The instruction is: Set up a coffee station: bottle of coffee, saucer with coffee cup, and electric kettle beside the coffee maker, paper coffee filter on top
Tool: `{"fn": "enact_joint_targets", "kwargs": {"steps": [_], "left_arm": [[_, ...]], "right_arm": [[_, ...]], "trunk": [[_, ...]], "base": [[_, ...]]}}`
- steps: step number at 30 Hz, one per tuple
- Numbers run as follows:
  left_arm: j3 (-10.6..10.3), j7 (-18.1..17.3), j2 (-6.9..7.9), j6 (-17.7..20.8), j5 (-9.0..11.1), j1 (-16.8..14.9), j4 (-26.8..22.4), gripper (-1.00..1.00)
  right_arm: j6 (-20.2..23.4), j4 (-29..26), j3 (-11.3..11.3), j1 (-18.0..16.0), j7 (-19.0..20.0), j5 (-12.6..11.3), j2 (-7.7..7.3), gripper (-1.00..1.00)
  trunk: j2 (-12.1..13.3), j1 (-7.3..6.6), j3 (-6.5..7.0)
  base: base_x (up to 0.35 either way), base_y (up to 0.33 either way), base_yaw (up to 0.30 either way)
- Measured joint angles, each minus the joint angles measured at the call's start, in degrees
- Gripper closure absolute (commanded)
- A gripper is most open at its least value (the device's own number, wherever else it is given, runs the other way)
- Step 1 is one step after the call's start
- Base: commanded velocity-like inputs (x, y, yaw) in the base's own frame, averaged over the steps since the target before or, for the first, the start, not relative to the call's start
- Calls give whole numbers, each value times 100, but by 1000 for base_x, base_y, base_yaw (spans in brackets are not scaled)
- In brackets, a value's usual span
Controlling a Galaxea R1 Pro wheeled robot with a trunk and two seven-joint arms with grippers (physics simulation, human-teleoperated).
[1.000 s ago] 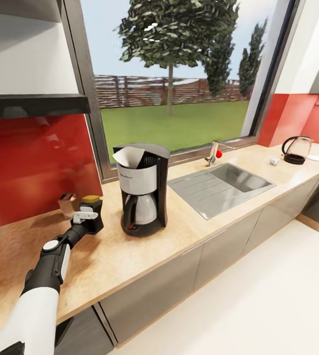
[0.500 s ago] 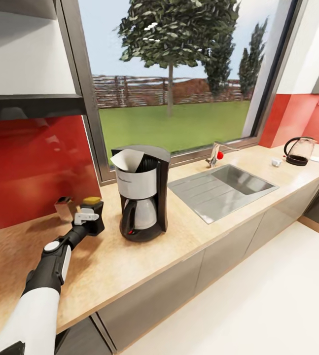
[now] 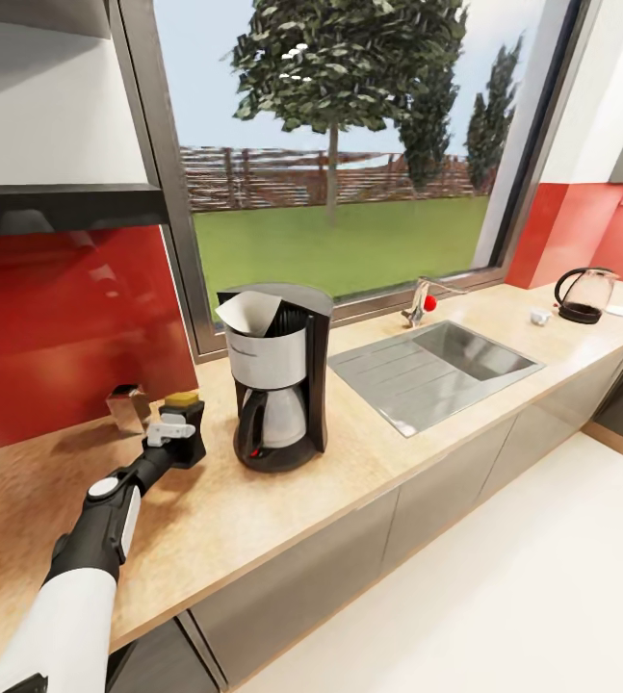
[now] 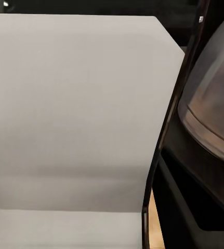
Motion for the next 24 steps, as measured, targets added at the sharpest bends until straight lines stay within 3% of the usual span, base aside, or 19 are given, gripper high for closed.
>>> {"fn": "enact_joint_targets", "kwargs": {"steps": [11,17,24], "left_arm": [[3,11,-9,-8,3,11,3,100],[1,11,-9,-8,-2,17,3,100],[8,11,-9,-8,11,17,3,100]], "right_arm": [[0,3,-1,0,0,8,28,-100],[0,3,-1,0,0,8,30,-100],[0,8,0,0,0,8,30,-100]], "trunk": [[0,0,0],[-1,-3,0],[0,0,0]], "base": [[-78,0,0],[182,0,0],[26,0,0]]}}
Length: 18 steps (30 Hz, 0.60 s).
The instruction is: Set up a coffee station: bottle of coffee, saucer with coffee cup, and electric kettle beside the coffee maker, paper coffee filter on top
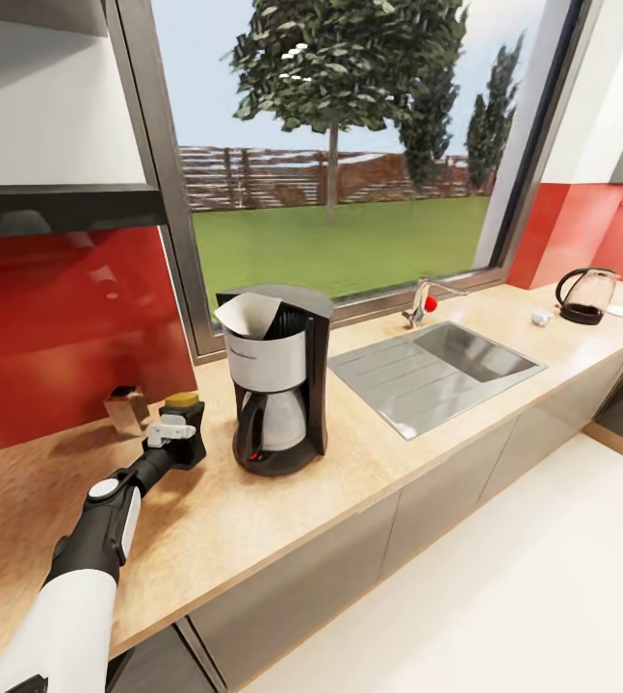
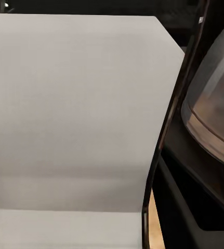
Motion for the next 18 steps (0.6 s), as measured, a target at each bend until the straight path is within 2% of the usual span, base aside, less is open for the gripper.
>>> {"fn": "enact_joint_targets", "kwargs": {"steps": [2,6,9,14,18], "left_arm": [[0,-1,0,-62,12,0,-2,100],[4,-13,-2,-551,11,7,68,100],[11,-14,-2,-768,9,10,278,100],[13,-4,-9,-800,11,9,308,100],[19,-5,-9,-810,18,9,309,100]], "right_arm": [[0,2,-1,0,0,0,0,-100],[0,3,0,0,0,0,4,-100],[0,5,0,0,0,0,8,-100],[0,3,0,0,0,0,9,-100],[0,5,-2,0,-2,0,9,-100]], "trunk": [[0,0,0],[0,0,0],[0,0,-1],[0,-2,-1],[0,0,0]], "base": [[1,0,0],[0,0,0],[2,0,0],[164,0,0],[32,0,0]]}}
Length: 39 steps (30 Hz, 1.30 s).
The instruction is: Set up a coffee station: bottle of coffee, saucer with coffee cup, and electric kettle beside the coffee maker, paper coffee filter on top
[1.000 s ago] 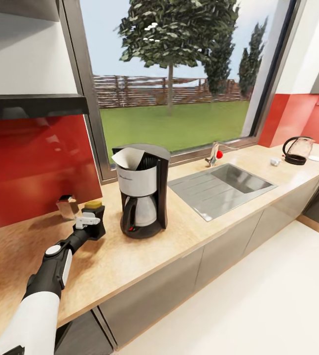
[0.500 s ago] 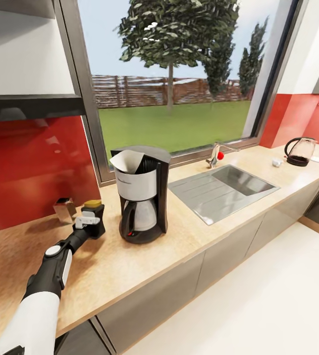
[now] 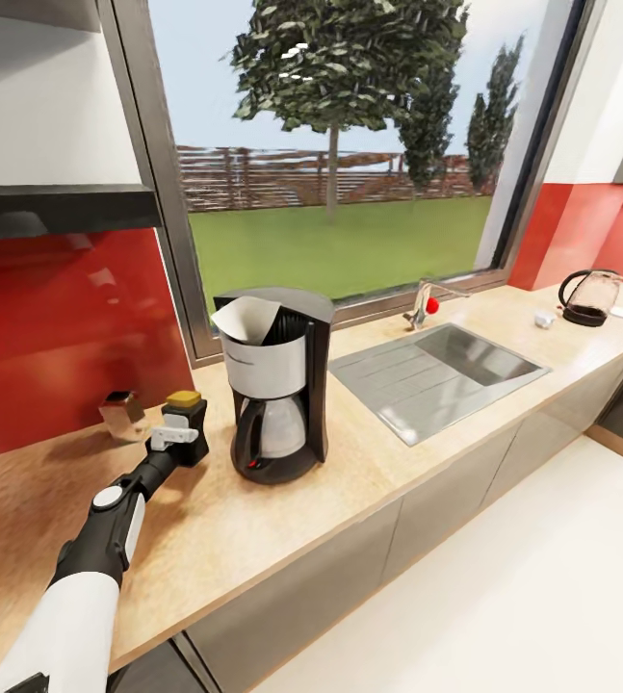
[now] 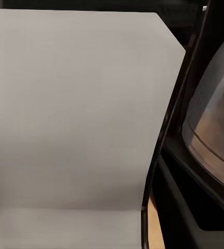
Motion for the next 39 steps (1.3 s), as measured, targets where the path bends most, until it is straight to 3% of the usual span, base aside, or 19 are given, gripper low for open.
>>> {"fn": "enact_joint_targets", "kwargs": {"steps": [33,39], "left_arm": [[8,2,-4,-16,2,1,7,100],[20,0,0,-391,89,257,18,100]], "right_arm": [[0,7,-6,0,1,0,0,-100],[0,7,-7,0,-4,0,0,-100]], "trunk": [[0,0,0],[0,0,0]], "base": [[49,-28,0],[0,0,0]]}}
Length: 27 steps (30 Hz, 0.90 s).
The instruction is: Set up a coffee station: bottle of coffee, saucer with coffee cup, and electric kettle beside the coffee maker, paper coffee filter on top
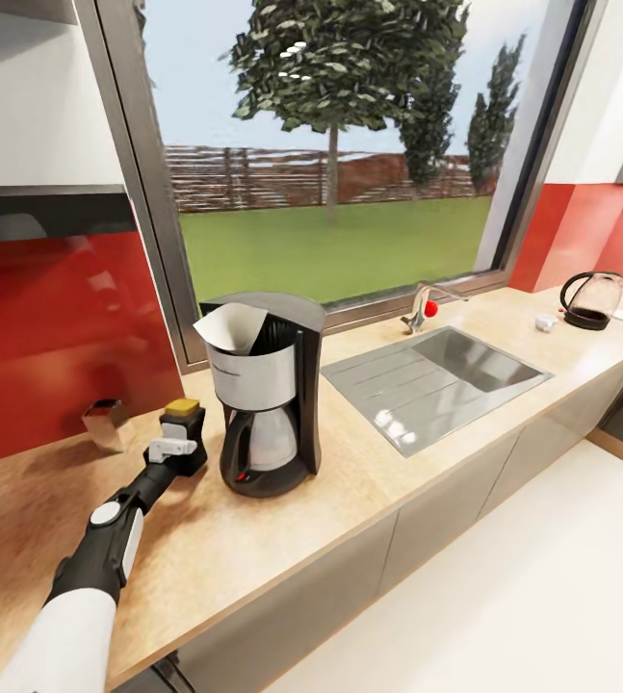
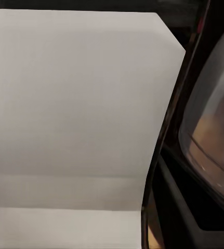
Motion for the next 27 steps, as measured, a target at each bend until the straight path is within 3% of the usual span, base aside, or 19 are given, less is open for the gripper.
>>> {"fn": "enact_joint_targets", "kwargs": {"steps": [6,7,23,27], "left_arm": [[-1,7,-23,-26,8,17,0,100],[-3,5,-33,-30,8,17,0,-100],[9,12,-44,-52,18,26,0,-100],[9,7,-38,-53,170,31,-1,-100]], "right_arm": [[0,0,2,0,0,0,0,-100],[0,0,3,0,2,0,0,-100],[0,2,2,0,-3,0,0,-100],[0,3,2,0,-3,0,0,-100]], "trunk": [[0,0,0],[0,0,0],[0,0,0],[0,0,0]], "base": [[0,0,0],[0,0,0],[0,0,0],[-13,0,0]]}}
